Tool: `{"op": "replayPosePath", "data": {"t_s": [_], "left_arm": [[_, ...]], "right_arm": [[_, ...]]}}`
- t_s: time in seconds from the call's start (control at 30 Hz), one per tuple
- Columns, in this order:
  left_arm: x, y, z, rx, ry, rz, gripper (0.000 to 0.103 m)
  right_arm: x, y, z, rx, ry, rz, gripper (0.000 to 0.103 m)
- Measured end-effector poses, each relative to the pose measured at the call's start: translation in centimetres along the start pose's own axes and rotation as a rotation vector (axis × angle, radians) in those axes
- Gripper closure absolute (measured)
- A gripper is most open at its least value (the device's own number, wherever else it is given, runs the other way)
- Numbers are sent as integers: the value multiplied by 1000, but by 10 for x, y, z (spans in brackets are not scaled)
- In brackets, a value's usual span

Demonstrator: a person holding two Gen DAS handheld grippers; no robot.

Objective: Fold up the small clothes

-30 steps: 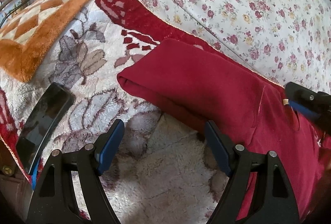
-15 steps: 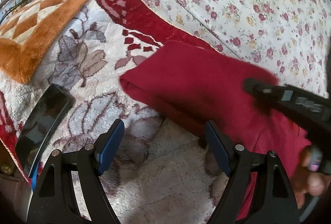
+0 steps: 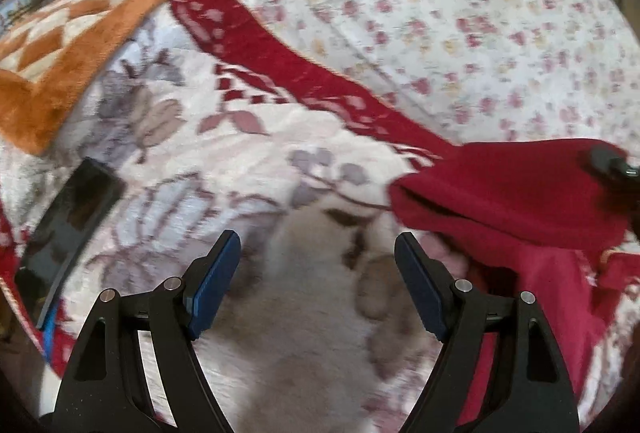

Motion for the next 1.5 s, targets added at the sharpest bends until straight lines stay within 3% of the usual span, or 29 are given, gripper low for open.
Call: {"op": "replayPosePath", "data": {"t_s": [0.13, 0.27, 0.4, 0.5, 0.63, 0.77, 0.83, 1.0, 1.17, 1.27, 1.43, 1.47, 1.5], "left_arm": [[5, -25, -3, 183, 37, 3, 23], [9, -51, -4, 308, 67, 14, 23], [8, -77, -2, 369, 57, -3, 23], [8, -96, 1, 286, -19, 70, 23], [8, -92, 15, 44, -64, 149, 23], [-7, -49, 16, -84, -79, 10, 23], [-14, -23, 9, -105, -89, -71, 23], [-17, 14, -2, -164, -116, -159, 23], [-14, 24, -12, -104, -114, -190, 23], [-10, 10, -15, -40, -89, -134, 23], [7, -23, -15, 18, -23, 34, 23], [10, -28, -14, 22, -15, 57, 23], [13, -31, -13, 24, -8, 77, 23]], "right_arm": [[1, 0, -5, -2, -10, 11, 96], [-7, 12, -15, -22, -34, -8, 96], [-21, 33, -26, -83, -64, -15, 96], [-32, 52, -38, -133, -89, -34, 96], [-46, 71, -69, -203, -141, -49, 96], [-57, 71, -110, -241, -210, -55, 96], [-58, 61, -124, -239, -226, -45, 96], [-40, 4, -137, -128, -203, -9, 96], [-3, -89, -148, 41, -152, 130, 96], [22, -143, -155, 212, -90, 175, 96], [56, -205, -136, 614, 102, 55, 96], [60, -207, -133, 673, 131, 18, 94], [59, -203, -131, 680, 126, -5, 86]]}}
Point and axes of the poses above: each gripper's, at about its wrist camera, not at the fingertips, and z roughly the way its jaws point, y to its left, x to its underside, the point moved 4 cm from there along z, roughly the way its jaws point, and after that the axes turned 5 degrees about -y, right-handed, at the moved point
